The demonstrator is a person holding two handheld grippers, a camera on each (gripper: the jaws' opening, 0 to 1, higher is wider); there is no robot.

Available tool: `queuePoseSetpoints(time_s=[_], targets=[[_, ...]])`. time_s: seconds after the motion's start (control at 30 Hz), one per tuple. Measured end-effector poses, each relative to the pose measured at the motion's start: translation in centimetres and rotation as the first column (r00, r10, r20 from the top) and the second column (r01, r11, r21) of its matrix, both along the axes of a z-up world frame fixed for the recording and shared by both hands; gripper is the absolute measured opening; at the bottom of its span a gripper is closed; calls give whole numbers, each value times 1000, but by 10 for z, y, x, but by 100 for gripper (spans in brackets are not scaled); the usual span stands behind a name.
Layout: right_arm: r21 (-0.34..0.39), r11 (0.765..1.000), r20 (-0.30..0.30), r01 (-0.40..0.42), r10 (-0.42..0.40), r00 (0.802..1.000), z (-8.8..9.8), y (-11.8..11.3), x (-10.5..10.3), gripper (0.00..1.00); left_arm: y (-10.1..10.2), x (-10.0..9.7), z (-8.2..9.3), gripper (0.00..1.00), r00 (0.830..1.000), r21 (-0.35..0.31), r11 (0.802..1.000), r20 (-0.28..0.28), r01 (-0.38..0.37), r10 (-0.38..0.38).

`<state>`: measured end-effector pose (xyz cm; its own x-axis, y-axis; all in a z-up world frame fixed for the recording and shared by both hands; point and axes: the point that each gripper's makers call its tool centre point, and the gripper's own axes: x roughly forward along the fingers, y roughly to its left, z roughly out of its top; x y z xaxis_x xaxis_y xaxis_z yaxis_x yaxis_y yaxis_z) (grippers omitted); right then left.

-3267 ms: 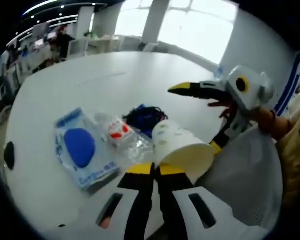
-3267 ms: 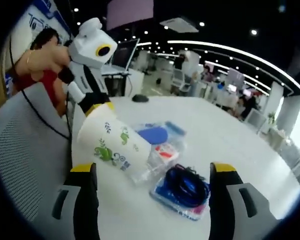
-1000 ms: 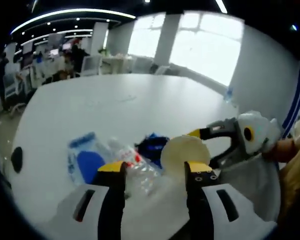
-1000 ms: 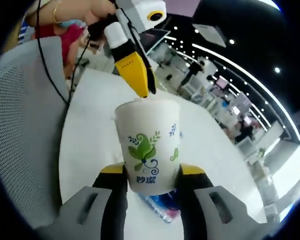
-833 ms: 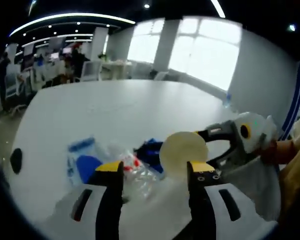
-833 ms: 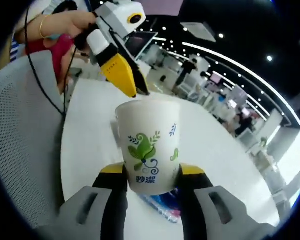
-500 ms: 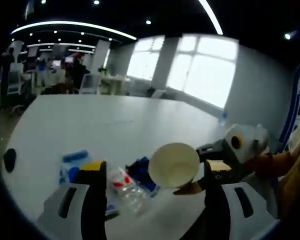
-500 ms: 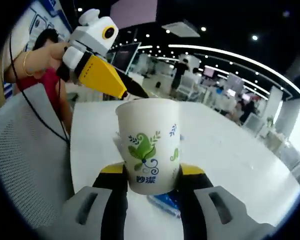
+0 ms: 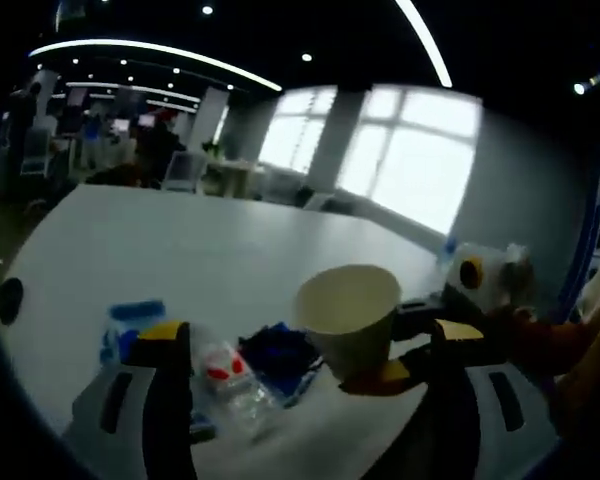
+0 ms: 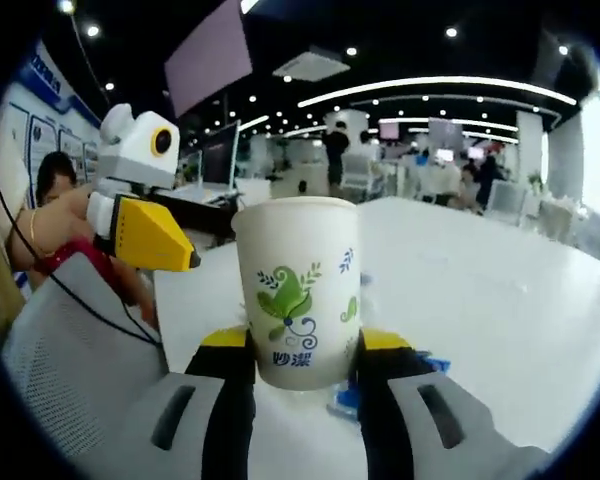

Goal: Arrange the tabletop items into an orderly group along one side of the table until the central work area is clear of visible clutter.

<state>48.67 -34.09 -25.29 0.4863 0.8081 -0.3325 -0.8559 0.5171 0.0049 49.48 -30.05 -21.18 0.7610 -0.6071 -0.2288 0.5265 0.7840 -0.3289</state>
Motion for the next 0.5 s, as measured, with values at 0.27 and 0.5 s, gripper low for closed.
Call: queuePoseSetpoints(time_s=[0.27,0.5], targets=[[34,999,-1,-7,8,1000,10,7,-5,39,-11,4,9,99,999,-47,999,34,11,-9],[35,999,63,-6,4,998,21,14,-6,39,-16,3,12,84,999,-41,999,50,19,-17]])
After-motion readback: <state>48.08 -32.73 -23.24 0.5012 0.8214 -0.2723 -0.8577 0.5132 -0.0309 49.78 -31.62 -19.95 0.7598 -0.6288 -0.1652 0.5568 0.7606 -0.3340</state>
